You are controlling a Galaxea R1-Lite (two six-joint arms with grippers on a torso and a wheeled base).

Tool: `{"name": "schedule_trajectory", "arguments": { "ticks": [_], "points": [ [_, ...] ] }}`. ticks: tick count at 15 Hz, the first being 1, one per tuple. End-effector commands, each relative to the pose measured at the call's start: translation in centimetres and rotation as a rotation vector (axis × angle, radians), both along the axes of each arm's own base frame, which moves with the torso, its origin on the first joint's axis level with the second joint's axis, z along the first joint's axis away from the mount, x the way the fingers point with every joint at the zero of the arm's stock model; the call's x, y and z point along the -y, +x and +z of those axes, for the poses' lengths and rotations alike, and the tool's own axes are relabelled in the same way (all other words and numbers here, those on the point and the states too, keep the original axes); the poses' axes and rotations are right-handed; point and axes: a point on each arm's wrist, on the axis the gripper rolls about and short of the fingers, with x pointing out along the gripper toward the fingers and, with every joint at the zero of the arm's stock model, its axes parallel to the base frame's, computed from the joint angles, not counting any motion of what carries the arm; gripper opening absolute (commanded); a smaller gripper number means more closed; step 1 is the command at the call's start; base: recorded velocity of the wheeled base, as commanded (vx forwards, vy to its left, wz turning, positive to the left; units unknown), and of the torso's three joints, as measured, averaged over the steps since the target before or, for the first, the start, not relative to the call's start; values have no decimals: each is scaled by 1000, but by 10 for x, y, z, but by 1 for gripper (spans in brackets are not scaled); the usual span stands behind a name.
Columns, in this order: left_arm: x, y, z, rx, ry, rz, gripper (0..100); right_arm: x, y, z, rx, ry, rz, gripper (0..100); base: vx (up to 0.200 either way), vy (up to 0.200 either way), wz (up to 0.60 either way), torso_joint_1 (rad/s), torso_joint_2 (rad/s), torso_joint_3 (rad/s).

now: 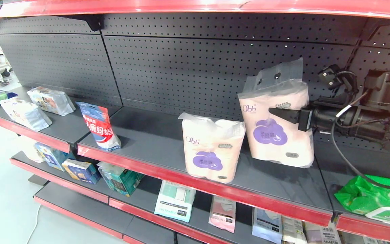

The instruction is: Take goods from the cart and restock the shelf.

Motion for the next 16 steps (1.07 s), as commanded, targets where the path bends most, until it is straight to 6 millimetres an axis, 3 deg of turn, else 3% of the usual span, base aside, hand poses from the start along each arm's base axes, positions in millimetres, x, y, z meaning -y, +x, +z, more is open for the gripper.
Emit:
{"name": "schedule_trajectory", "arguments": {
  "ticks": [1,6,16],
  "points": [
    [0,0,0,0,0,0,100,-6,23,-13,-23,3,36,0,0,0,0,0,0,0],
    [0,0,0,0,0,0,100,-29,61,-21,53,27,189,0,0,0,0,0,0,0],
    [0,0,0,0,0,0,100,-70,96,-29,127,55,291,0,0,0,0,0,0,0]
  ]
}}
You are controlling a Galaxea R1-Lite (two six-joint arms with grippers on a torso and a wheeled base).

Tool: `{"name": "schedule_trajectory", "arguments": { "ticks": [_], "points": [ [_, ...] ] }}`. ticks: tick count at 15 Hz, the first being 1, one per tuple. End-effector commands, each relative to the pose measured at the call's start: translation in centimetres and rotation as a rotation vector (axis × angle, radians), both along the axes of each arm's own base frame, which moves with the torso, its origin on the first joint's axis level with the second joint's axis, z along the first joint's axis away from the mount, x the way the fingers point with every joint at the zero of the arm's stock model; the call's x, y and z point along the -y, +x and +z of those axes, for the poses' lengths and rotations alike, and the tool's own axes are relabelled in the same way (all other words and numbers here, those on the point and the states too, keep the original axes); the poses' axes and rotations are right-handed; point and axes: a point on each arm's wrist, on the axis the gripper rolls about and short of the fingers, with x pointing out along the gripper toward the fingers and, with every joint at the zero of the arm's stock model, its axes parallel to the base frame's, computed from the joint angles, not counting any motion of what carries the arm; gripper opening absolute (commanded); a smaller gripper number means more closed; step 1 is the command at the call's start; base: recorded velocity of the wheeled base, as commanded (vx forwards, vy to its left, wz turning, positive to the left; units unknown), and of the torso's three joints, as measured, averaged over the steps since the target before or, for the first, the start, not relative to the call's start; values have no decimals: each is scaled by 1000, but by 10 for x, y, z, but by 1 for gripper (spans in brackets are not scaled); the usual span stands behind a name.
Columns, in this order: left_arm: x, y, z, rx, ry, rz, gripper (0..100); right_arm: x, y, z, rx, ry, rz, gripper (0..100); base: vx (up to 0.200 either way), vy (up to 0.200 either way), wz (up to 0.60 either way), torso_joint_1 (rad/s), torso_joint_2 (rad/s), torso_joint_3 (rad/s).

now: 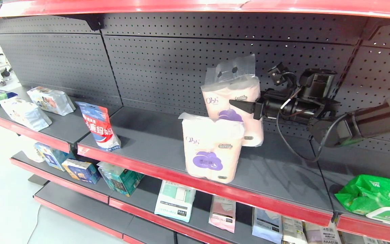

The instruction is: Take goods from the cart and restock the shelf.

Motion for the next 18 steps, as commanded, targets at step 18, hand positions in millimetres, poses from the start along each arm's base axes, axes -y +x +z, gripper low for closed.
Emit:
{"name": "schedule_trajectory", "arguments": {
  "ticks": [18],
  "points": [
    [0,0,0,0,0,1,100,41,32,-53,2,-76,103,0,0,0,0,0,0,0]
  ]
}}
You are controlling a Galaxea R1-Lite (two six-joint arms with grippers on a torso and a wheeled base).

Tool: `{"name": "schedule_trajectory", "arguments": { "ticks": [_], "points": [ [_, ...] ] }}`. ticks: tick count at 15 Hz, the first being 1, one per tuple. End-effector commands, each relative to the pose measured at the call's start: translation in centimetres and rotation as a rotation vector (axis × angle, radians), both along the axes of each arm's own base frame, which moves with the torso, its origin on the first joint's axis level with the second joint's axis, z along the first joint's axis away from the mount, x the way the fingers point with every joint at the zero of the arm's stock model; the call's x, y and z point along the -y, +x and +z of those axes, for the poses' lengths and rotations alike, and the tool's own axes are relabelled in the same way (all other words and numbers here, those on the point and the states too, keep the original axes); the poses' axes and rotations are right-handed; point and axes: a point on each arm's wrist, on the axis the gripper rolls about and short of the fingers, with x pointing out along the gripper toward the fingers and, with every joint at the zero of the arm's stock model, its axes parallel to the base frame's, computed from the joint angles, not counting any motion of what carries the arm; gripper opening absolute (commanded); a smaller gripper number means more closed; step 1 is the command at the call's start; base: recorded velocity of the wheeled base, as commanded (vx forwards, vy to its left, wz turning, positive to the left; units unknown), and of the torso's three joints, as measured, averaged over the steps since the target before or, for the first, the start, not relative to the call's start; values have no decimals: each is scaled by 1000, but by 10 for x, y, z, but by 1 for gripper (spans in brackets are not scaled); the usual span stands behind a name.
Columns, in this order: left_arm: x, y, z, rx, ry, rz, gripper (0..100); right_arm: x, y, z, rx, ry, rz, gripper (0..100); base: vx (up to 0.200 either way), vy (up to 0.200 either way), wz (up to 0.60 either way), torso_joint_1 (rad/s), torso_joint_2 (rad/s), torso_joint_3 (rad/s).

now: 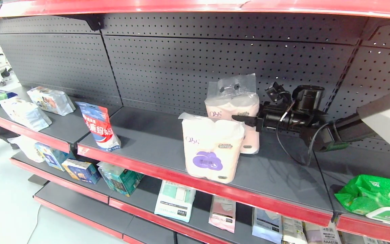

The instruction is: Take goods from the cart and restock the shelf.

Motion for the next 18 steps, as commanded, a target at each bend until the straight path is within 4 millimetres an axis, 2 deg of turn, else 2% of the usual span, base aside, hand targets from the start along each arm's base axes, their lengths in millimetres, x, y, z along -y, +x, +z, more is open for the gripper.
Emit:
{"name": "schedule_trajectory", "arguments": {
  "ticks": [1,12,18],
  "points": [
    [0,0,0,0,0,0,100,15,-2,-1,18,-17,8,0,0,0,0,0,0,0],
    [0,0,0,0,0,0,100,25,-12,-26,71,-70,164,0,0,0,0,0,0,0],
    [0,0,0,0,0,0,100,18,-12,-29,57,-67,169,0,0,0,0,0,0,0]
  ]
}}
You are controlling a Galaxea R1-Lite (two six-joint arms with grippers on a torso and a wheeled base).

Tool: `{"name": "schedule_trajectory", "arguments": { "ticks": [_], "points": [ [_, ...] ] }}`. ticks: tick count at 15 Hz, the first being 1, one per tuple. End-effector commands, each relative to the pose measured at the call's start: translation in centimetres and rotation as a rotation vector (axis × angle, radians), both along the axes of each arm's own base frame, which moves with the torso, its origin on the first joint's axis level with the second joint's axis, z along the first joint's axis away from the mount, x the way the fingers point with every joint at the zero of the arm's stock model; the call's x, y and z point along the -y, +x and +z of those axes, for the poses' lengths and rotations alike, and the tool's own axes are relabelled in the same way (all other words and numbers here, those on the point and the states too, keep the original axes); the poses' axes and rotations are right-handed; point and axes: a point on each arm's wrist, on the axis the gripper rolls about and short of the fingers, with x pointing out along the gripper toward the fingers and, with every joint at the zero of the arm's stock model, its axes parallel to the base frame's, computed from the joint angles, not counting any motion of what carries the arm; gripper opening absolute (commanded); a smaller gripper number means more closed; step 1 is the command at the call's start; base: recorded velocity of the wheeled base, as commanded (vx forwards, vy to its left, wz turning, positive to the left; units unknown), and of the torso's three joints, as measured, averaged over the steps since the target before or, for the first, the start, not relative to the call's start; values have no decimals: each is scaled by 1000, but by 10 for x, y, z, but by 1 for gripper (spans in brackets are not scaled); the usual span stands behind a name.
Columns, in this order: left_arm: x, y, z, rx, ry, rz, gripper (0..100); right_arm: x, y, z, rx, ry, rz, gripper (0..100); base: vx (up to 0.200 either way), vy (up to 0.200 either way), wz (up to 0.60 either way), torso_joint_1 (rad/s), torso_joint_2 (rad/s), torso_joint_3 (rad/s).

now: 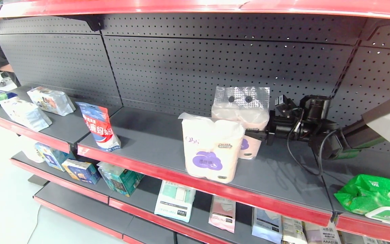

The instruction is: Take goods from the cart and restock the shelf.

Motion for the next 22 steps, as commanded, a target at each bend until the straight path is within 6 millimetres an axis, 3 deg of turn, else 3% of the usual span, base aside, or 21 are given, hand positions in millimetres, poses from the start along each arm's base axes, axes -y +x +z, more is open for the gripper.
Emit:
{"name": "schedule_trajectory", "arguments": {
  "ticks": [1,12,22],
  "points": [
    [0,0,0,0,0,0,100,-6,0,-1,-7,1,12,0,0,0,0,0,0,0],
    [0,0,0,0,0,0,100,-27,6,1,-62,22,-49,0,0,0,0,0,0,0],
    [0,0,0,0,0,0,100,-14,9,4,-78,26,-167,0,0,0,0,0,0,0]
  ]
}}
